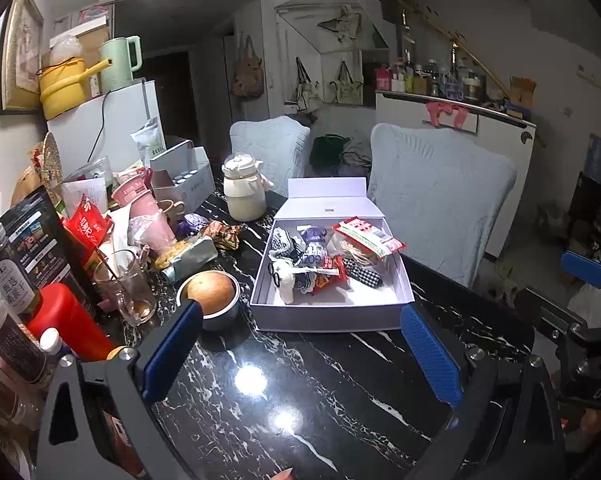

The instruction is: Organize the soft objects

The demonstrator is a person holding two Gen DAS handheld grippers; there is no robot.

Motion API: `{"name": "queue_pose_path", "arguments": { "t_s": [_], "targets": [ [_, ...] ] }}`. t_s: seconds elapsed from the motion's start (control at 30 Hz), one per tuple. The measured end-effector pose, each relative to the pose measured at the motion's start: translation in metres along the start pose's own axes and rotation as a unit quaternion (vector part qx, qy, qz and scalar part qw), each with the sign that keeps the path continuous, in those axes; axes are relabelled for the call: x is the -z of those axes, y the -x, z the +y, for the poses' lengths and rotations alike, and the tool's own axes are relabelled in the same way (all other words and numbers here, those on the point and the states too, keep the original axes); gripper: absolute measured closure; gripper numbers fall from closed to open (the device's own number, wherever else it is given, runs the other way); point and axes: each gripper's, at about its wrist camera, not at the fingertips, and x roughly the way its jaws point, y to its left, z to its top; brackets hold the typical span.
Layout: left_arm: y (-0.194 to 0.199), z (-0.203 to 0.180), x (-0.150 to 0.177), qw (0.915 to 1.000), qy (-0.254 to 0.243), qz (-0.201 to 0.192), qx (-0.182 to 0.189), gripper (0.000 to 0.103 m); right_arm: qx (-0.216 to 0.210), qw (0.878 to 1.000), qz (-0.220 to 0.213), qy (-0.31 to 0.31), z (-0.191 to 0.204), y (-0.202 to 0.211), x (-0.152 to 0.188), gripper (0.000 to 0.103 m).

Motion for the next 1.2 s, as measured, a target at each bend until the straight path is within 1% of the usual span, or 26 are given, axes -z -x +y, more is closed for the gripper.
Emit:
{"name": "queue_pose_path", "arguments": {
  "t_s": [0.23,0.63,1.2],
  "targets": [
    [-0.0025,-0.0019,0.0002,1.0,0.003,0.004,0.006,0.002,0.008,1.0,0.017,-0.014,-0.0045,-0.0062,0.0069,0.007],
    [-0.0084,-0.0081,0.004,0.9996,-0.001,0.019,0.019,0.002,0.016,1.0,0.02,-0.011,-0.0022,-0.007,0.0074,0.007],
    [-0.0072,-0.0076,0.004,0.9997,-0.001,0.021,0.015,0.002,0.02,0.999,0.023,-0.011,0.0013,-0.0086,0.0079,0.007]
  ]
}}
